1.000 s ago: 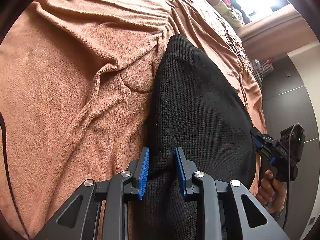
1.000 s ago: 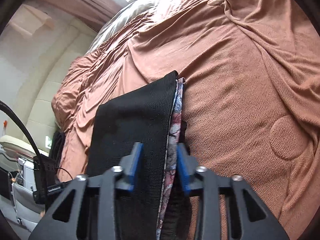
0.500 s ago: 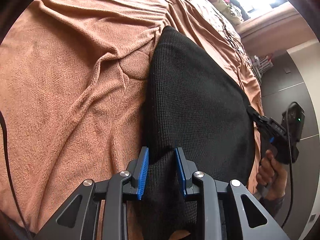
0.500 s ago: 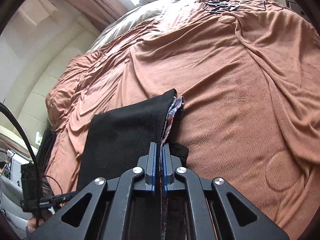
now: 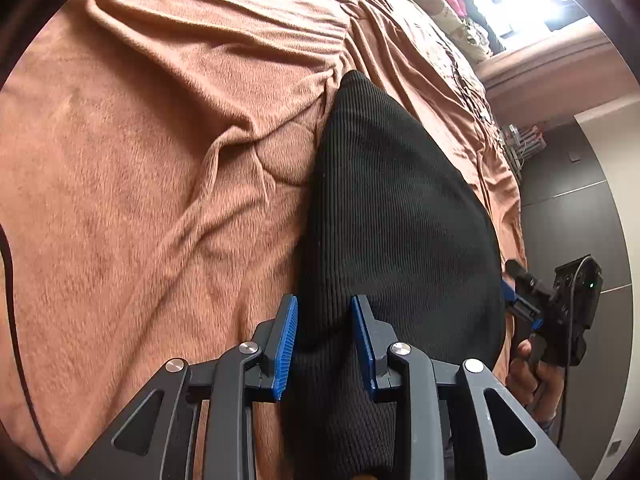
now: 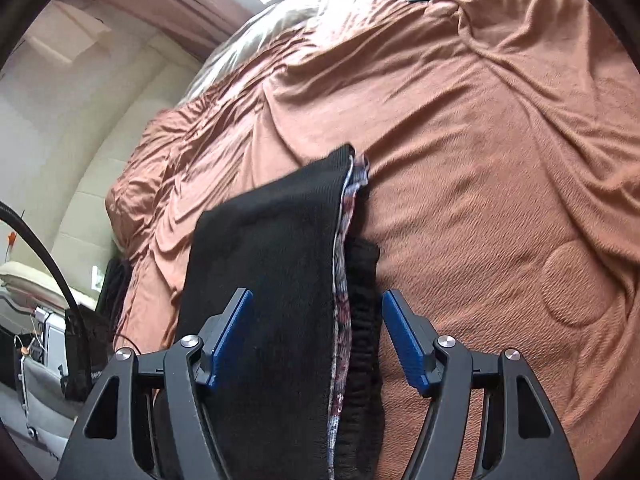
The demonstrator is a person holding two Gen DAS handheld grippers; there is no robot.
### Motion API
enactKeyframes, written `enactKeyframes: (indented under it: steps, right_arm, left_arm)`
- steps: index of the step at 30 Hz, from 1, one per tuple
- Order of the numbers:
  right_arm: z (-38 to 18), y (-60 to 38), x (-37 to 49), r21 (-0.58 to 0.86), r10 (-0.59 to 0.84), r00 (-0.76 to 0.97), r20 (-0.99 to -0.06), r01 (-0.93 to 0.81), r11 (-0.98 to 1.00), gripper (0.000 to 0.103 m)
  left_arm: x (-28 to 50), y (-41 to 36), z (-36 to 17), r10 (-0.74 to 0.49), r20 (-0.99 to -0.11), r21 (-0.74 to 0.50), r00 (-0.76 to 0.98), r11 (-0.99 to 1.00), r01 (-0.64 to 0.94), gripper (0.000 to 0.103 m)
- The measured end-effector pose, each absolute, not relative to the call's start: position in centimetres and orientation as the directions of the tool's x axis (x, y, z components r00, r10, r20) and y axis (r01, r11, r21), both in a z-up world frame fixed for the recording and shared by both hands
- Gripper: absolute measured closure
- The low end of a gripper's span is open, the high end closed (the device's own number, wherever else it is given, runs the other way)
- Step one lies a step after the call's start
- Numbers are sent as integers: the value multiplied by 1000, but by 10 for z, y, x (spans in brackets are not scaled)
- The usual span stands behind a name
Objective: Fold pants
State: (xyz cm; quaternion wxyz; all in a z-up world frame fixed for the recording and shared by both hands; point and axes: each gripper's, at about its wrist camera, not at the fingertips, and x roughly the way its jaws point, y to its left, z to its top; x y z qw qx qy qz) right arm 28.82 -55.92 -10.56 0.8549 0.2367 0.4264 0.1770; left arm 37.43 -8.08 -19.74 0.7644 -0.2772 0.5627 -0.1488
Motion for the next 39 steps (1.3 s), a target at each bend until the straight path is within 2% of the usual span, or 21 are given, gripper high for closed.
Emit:
enactKeyframes:
  steps: [3, 14, 18, 23, 27, 29, 30, 32, 34, 39]
  right_arm:
    - [-114, -558, 295, 564, 517, 548, -657, -98, 820, 38]
    - [-128, -569, 314, 620, 576, 490, -655, -87, 780, 38]
    - [-124, -569, 314, 579, 541, 485, -687, -83, 811, 37]
    - [-114, -557, 315, 475, 451, 494, -744, -84, 876, 29]
    - [-114, -552, 321, 490, 465, 488, -739, -85, 868, 28]
    - [-118, -553, 324, 517, 489, 484, -726, -85, 852, 28]
    - [-120, -554, 326, 537, 506, 483, -714, -86, 839, 28]
    - [-122, -557, 326, 574, 542, 486, -685, -98, 813, 41]
    - [-125, -559, 327, 614, 585, 479, -655, -114, 781, 49]
    - [-118, -570, 316, 619, 594, 512, -621, -145, 772, 53]
  left_arm:
    - [382, -79, -198, -533, -777, -590, 333, 803, -91, 66]
    - [419, -79, -207, -530, -782, -586, 329, 805, -96, 66]
    - [431, -82, -209, -530, -782, -583, 328, 807, -88, 66]
    - [447, -88, -209, -528, -783, -580, 329, 810, -80, 66]
    - [458, -94, -207, -528, -783, -577, 329, 814, -68, 66]
    - [461, -96, -207, -527, -784, -575, 327, 816, -64, 69]
    - [463, -97, -207, -525, -786, -573, 327, 817, -64, 74]
    - [464, -98, -206, -522, -786, -569, 332, 820, -56, 85]
    - [464, -100, -200, -521, -779, -567, 349, 823, -37, 88]
    - [464, -98, -193, -537, -766, -580, 354, 815, -19, 89]
